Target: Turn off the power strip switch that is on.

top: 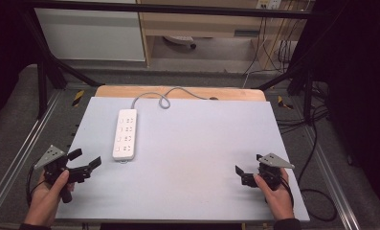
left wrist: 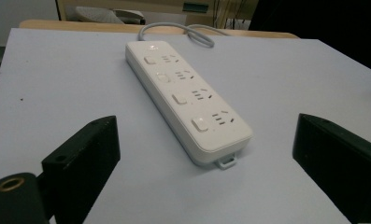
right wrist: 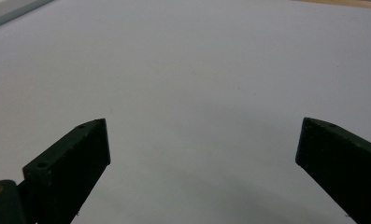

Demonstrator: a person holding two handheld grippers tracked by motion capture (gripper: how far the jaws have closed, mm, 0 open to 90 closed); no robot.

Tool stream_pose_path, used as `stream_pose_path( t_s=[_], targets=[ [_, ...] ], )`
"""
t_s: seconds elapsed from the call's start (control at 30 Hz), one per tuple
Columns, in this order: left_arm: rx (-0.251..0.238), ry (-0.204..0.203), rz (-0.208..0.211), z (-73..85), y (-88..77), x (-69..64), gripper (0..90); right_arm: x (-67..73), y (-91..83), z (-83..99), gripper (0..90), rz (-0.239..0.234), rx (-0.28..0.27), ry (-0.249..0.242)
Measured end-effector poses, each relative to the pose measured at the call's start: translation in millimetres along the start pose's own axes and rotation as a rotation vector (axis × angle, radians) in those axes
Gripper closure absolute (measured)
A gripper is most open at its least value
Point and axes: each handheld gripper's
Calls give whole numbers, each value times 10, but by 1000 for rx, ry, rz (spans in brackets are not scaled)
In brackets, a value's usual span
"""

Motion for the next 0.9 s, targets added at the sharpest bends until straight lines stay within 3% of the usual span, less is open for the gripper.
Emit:
stream_pose_path(
  t_s=[0.3,0.67,0.9],
  targets=[
    [27,45,31,-137,152,-35,77,3,0,-2,38,-4,0,-1],
    [32,57,34,-317,329,16,81,2,24,3,40,4,14,3],
    [41,56,58,-396,466,3,81,-1,27,2,41,5,5,7]
  ],
)
Point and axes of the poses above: each handheld gripper's, and its own axes: y roughly forward along the jaws, z roughly out of its underside, x roughly to its left, and after that the axes turned 11 degrees about y, right-handed
